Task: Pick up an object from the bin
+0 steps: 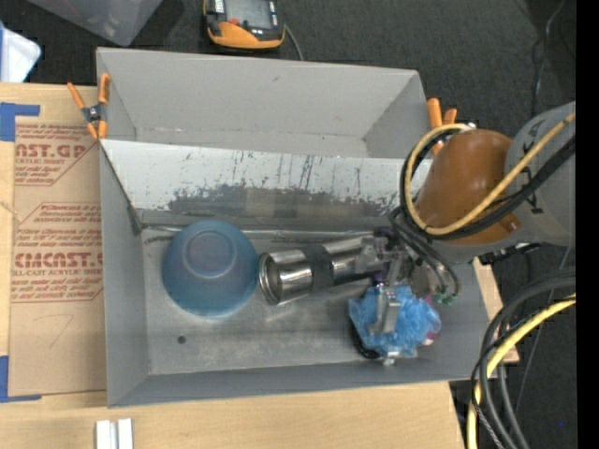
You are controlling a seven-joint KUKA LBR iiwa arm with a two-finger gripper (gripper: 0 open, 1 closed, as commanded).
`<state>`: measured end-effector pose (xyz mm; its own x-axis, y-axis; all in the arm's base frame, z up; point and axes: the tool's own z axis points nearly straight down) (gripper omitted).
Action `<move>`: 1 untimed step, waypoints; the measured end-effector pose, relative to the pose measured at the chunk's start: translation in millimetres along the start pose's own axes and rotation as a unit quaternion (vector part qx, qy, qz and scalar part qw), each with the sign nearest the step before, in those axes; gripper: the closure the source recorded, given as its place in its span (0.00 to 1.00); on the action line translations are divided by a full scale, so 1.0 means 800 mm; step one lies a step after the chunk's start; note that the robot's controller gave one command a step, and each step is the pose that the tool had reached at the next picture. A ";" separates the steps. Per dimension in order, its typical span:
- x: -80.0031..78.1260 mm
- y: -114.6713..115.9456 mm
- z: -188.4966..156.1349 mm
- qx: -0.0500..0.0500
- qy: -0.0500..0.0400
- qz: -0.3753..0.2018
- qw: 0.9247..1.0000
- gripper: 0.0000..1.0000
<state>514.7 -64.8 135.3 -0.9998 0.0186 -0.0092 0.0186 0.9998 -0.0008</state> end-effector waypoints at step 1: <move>-0.009 -0.006 0.015 0.000 -0.001 -0.041 0.999 0.00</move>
Offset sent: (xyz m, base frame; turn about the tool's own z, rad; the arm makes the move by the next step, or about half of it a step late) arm -0.0071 -0.0688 0.0907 -0.2161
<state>521.9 -69.6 123.1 -0.9980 -0.0624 -0.0112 -0.0624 0.9980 -0.0012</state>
